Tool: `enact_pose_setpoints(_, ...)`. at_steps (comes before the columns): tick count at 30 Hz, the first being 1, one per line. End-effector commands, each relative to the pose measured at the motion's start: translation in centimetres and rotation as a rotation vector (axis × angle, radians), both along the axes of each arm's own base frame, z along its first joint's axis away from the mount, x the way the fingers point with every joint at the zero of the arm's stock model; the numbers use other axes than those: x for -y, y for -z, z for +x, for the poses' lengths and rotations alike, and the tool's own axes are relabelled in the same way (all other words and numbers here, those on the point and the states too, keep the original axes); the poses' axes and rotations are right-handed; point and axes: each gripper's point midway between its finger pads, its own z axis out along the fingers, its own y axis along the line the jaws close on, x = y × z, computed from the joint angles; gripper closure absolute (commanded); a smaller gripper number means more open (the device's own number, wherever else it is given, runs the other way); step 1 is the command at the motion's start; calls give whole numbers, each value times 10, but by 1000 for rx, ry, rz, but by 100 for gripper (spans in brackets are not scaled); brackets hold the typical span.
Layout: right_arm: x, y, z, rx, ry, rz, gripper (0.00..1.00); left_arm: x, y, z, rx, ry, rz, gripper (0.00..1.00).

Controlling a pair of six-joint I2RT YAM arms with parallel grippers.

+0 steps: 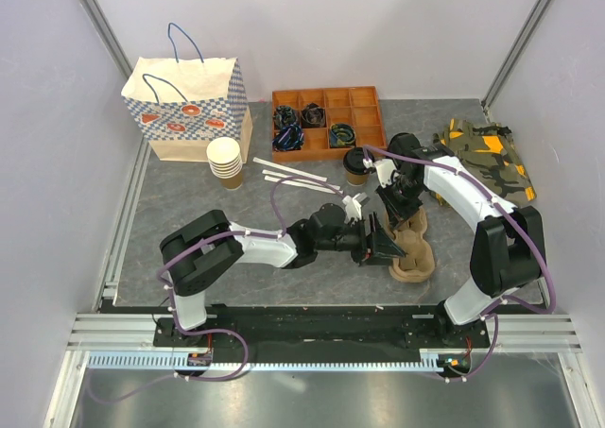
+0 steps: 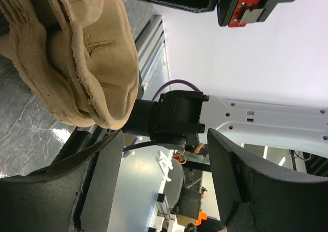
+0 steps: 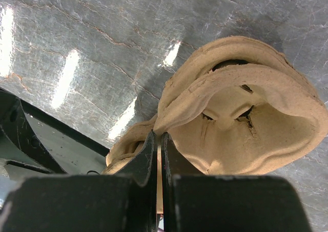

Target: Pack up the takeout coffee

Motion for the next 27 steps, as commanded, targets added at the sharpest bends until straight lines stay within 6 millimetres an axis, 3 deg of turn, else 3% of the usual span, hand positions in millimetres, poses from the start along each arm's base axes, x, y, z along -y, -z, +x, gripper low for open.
enact_pose_setpoints(1, -9, 0, 4, 15, 2, 36, 100, 11, -18, 5, -3, -39, -59, 26)
enact_pose_setpoints(13, -9, 0, 2, 13, -1, 35, 100, 13, 3, -2, -57, -34, -3, 25)
enact_pose_setpoints(27, -8, 1, 2, 14, 0, 34, 100, 20, 7, -4, -81, -35, -1, 25)
